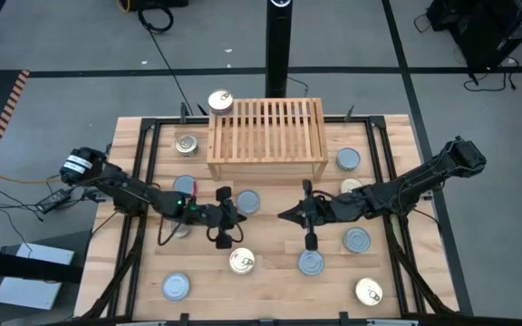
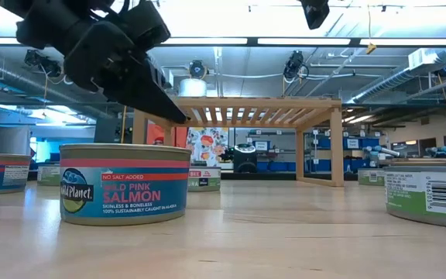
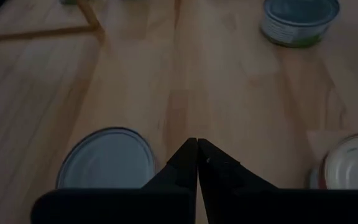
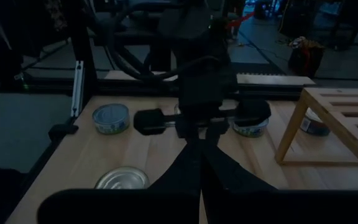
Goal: Stack canned seafood by type on shelf
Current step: Put the green tuna can on the shelf
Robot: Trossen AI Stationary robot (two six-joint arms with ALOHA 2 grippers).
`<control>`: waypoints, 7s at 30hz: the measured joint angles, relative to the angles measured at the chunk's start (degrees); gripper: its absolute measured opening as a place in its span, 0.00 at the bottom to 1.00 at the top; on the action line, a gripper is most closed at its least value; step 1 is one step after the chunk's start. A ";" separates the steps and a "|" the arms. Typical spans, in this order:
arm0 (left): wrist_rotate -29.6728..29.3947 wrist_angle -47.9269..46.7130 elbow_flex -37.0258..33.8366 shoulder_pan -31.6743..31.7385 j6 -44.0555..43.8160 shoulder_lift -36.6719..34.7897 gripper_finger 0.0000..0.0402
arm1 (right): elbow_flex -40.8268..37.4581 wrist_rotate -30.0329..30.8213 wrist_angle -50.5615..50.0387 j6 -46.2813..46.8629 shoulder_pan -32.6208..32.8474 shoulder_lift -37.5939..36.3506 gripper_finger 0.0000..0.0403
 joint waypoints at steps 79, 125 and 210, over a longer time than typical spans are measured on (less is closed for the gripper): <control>6.67 -6.45 0.02 7.35 6.45 0.42 0.31 | 0.00 -0.02 -15.92 11.87 -4.50 0.00 0.04; -0.57 -29.08 24.48 2.12 20.31 15.28 0.00 | 0.00 0.00 -15.92 11.34 -4.50 0.00 0.05; 26.10 -18.04 29.24 8.18 7.51 14.63 0.11 | 11.22 27.22 -17.31 -2.98 9.40 28.17 0.37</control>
